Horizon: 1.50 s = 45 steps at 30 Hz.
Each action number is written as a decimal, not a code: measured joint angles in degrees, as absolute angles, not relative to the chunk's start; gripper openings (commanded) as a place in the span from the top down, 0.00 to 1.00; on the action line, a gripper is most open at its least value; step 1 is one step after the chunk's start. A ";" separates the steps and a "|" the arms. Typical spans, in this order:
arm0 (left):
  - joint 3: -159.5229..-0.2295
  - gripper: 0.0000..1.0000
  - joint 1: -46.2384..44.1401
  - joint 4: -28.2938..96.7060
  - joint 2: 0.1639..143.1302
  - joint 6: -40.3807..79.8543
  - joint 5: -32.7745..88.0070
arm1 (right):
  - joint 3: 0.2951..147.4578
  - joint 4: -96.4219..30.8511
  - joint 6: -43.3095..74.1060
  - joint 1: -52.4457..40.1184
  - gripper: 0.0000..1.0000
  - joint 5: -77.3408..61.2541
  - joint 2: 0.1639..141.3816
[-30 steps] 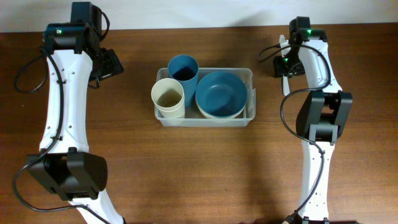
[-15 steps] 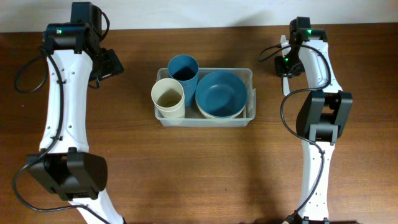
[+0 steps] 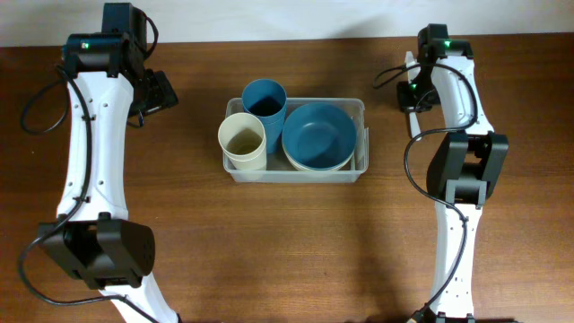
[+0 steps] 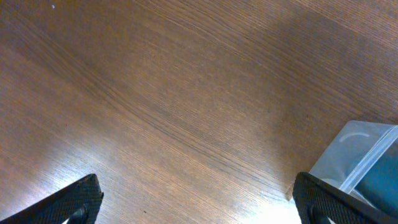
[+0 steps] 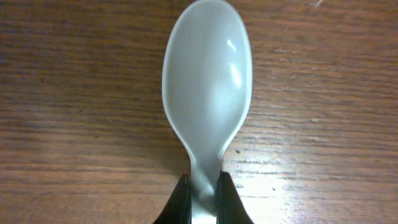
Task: Pack container
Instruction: 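Close the right gripper on the spoon handle and lift it, then carry the spoon left over the container with the right gripper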
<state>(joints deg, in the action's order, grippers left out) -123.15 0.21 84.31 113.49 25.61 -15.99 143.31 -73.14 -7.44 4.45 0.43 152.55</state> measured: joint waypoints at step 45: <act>-123.15 0.00 0.21 84.31 113.49 25.61 -16.08 | 153.18 -96.88 -0.10 -2.94 0.96 -36.53 136.11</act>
<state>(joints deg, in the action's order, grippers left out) -123.15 0.21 84.31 113.49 25.61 -16.08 153.18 -96.88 -0.10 -2.94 -36.53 136.11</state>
